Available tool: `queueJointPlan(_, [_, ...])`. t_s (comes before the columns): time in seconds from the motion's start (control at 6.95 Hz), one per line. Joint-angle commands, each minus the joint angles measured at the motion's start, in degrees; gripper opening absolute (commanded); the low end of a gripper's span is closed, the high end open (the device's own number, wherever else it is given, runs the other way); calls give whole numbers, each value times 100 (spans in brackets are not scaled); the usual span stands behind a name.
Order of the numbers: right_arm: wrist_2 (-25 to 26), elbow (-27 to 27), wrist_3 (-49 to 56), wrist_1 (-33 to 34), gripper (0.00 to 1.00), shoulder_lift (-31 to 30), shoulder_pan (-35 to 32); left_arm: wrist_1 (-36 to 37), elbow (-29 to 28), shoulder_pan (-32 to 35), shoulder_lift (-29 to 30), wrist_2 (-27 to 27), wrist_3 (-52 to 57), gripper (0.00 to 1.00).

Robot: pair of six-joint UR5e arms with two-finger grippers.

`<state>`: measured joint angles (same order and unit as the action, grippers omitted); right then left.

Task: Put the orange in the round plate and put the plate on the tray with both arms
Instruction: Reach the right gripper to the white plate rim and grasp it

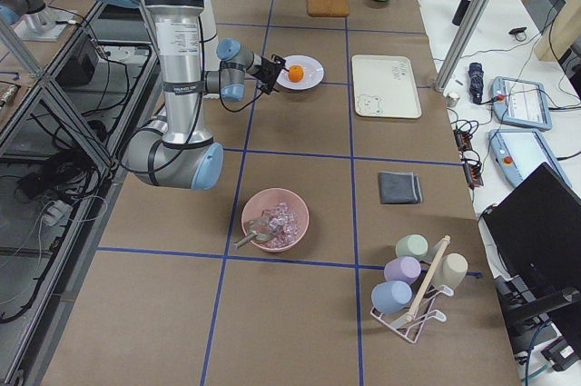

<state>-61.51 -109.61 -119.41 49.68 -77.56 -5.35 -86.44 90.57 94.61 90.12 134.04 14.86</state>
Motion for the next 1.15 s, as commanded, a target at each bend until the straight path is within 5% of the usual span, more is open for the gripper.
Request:
queueJointPlan(0.0, [105, 657, -136, 15, 79, 425, 174, -4, -13, 189, -222, 253, 60, 98])
queueJointPlan(0.43, [96, 959, -144, 77, 63, 645, 183, -13, -13, 225, -231, 263, 60, 98])
queueJointPlan(1.01, [104, 968, -556, 68, 9, 804, 174, -39, 13, 225, -275, 263, 60, 98])
